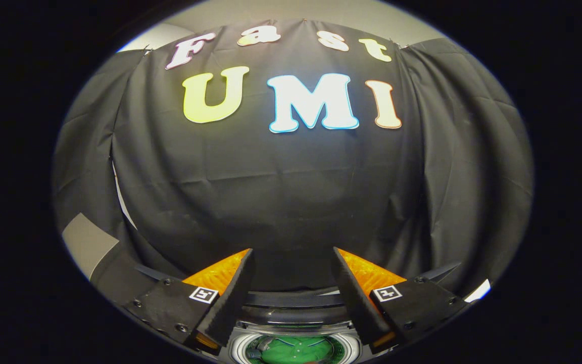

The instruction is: Put the clothes into the washing machine and then close the washing machine lid.

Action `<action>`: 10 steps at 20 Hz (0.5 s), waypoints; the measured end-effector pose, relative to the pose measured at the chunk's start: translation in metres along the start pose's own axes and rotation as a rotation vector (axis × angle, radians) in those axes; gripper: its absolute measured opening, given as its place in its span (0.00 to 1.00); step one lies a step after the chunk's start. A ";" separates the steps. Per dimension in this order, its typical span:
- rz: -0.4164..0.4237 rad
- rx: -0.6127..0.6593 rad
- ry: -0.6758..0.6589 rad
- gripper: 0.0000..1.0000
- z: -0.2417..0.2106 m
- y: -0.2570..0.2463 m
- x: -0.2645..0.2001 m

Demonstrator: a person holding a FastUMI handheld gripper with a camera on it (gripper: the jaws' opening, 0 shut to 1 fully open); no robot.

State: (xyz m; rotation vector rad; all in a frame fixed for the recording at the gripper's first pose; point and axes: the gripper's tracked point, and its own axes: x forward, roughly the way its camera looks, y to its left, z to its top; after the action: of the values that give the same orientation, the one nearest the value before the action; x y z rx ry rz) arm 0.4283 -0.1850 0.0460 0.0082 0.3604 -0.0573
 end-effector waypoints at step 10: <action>-0.003 -0.005 -0.111 0.95 -0.014 0.001 -0.038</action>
State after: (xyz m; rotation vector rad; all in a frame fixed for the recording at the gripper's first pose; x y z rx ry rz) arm 0.3879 -0.1819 0.0465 -0.0002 0.2499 -0.0599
